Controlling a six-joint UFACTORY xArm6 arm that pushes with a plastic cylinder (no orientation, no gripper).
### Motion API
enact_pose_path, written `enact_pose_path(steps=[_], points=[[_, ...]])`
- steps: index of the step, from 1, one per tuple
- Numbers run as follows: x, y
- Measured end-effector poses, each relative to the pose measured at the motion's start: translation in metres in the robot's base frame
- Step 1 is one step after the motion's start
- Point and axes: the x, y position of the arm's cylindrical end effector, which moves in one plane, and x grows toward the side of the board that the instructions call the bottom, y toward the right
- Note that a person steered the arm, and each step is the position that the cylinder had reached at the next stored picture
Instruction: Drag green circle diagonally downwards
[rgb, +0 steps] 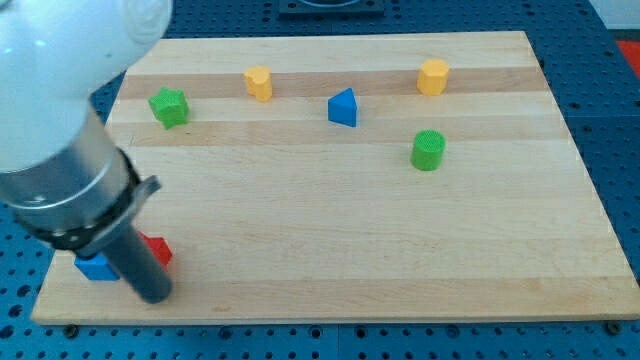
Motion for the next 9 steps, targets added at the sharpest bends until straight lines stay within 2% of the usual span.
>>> enact_pose_path(steps=[1, 2, 3, 4, 5, 6, 7, 8, 9], points=[[-0.044, 0.061], [-0.116, 0.142], [-0.155, 0.249], [-0.134, 0.319], [-0.135, 0.384], [-0.178, 0.4], [-0.189, 0.359], [-0.167, 0.282], [-0.123, 0.198]])
